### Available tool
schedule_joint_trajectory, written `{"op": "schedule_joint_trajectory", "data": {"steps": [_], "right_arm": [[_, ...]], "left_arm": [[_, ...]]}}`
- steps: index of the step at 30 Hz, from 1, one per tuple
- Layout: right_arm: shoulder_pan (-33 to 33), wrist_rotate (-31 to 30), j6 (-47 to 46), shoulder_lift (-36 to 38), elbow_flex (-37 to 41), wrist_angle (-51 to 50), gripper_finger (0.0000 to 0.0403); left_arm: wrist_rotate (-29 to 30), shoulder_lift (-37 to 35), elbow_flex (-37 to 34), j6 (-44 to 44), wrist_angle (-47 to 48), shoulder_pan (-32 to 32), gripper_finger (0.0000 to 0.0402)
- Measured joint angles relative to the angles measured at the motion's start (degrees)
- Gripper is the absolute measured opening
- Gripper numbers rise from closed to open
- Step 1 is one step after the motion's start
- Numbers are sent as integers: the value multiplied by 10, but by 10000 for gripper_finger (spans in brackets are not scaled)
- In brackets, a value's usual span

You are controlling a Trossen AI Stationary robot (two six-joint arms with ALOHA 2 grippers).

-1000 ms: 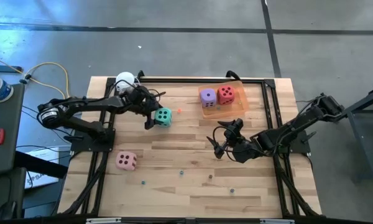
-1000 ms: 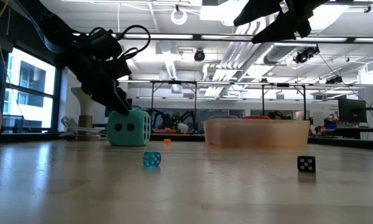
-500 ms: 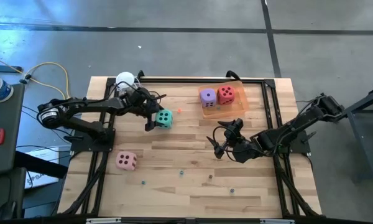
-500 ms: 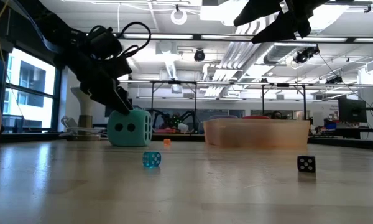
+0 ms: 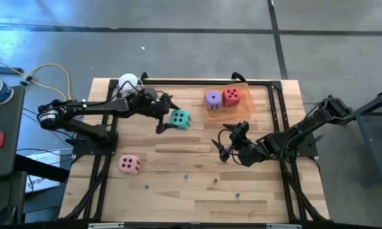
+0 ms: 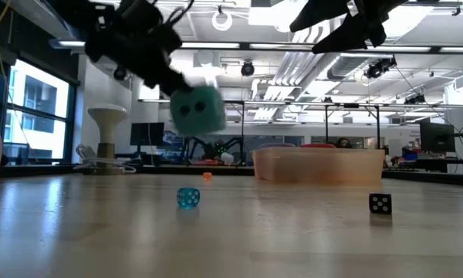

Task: Pick & Place Dice
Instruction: Put the large light blue die into the the orange bin

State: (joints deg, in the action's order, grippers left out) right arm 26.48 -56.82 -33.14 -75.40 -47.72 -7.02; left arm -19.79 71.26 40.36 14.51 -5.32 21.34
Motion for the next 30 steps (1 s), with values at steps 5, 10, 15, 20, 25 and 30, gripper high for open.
{"op": "schedule_joint_trajectory", "data": {"steps": [5, 10, 15, 20, 25, 30], "right_arm": [[21, -14, 44, 0, 0, 41, 398], [45, -33, 117, 0, 0, 108, 398], [64, -50, 155, 0, 0, 137, 398], [65, -50, 156, 0, 0, 137, 398], [66, -45, 156, 0, 0, 133, 398], [66, -41, 156, 0, 0, 130, 398]], "left_arm": [[1, 21, 6, -59, -158, -15, 399], [5, 104, 11, -111, -336, -10, 399], [6, 226, 68, -146, -410, -8, 399], [7, 319, 152, -152, -410, -12, 399], [58, 366, 190, -144, -406, -13, 399], [81, 390, 205, -137, -402, -12, 399]]}}
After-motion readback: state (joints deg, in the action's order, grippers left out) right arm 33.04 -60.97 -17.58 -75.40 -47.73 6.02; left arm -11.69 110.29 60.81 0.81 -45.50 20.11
